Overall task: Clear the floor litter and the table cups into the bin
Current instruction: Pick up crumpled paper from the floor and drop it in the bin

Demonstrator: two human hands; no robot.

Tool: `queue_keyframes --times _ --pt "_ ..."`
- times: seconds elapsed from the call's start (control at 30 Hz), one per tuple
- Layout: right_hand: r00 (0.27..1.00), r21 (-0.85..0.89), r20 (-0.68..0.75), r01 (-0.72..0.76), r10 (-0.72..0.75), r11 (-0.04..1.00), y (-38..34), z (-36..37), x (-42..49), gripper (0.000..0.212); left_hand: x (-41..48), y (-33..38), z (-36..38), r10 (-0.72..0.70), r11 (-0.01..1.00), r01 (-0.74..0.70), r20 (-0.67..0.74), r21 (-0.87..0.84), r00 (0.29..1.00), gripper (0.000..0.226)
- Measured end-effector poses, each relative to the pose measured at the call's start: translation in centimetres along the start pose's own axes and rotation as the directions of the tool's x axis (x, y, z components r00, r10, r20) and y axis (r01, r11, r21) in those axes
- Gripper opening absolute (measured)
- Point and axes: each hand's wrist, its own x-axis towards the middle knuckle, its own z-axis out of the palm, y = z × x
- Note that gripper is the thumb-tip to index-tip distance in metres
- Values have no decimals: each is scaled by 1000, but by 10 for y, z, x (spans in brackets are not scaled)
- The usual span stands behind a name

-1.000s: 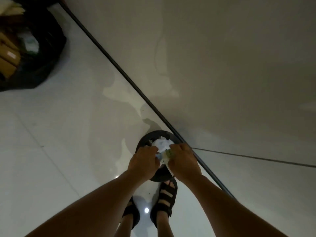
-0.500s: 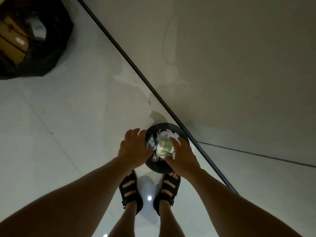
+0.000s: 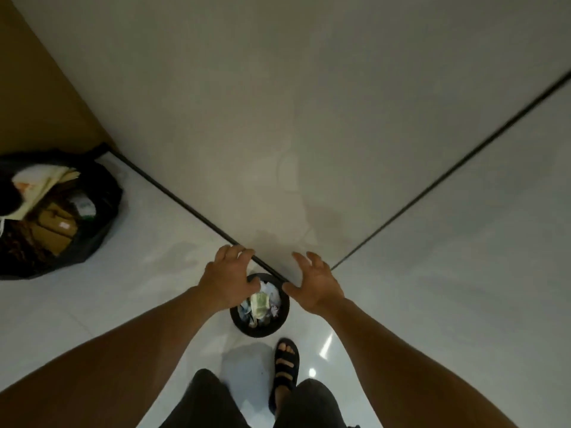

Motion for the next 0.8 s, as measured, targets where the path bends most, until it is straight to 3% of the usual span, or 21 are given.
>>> queue_keyframes --times 0.27,0.4,0.57,0.8 --pt "953 128 -217 -189 213 974 -4 -28 -169 79 -85 93 -58 321 921 -340 124 188 939 73" --pt "890 242 -280 -299 361 923 17 -20 -271 78 -128 165 -54 472 824 -515 216 235 854 72" --pt "715 432 -362 -439 598 788 75 -9 -399 77 -206 278 -3 658 639 -730 317 244 683 71" --pt "441 599 -392 -544 807 588 173 40 -589 77 -355 440 111 786 338 -891 430 303 444 69"
